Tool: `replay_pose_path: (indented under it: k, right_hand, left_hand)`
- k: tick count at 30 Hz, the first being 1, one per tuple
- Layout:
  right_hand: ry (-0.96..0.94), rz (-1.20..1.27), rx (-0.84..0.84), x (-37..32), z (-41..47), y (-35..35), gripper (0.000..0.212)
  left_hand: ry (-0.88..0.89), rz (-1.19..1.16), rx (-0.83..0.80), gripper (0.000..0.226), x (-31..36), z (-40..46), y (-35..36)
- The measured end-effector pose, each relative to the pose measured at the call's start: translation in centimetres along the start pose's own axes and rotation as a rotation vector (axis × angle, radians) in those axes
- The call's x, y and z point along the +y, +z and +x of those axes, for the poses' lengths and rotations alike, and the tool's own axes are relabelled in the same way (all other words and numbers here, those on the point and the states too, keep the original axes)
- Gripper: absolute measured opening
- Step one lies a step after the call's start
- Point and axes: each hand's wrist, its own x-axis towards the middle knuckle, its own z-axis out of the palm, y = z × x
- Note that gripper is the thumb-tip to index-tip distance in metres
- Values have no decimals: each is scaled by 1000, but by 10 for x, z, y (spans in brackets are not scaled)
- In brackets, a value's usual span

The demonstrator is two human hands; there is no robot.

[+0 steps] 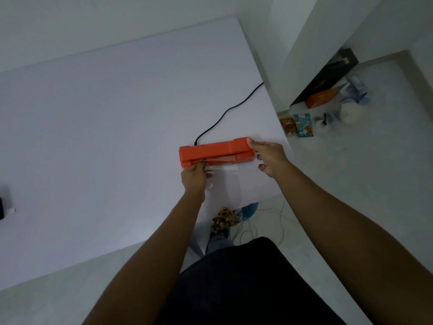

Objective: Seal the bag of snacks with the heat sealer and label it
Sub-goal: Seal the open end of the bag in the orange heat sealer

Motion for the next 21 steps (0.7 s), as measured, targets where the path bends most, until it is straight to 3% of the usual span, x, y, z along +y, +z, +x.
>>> replay_pose_path:
  k: [7, 21]
  right_hand:
    - [-7, -16, -6, -3, -5, 0, 27]
    - [-33, -24, 22, -9, -10, 4, 27]
  left_hand:
    - [7, -9, 15, 19, -3, 1, 1]
    - [10, -3, 44, 22, -5, 4, 2]
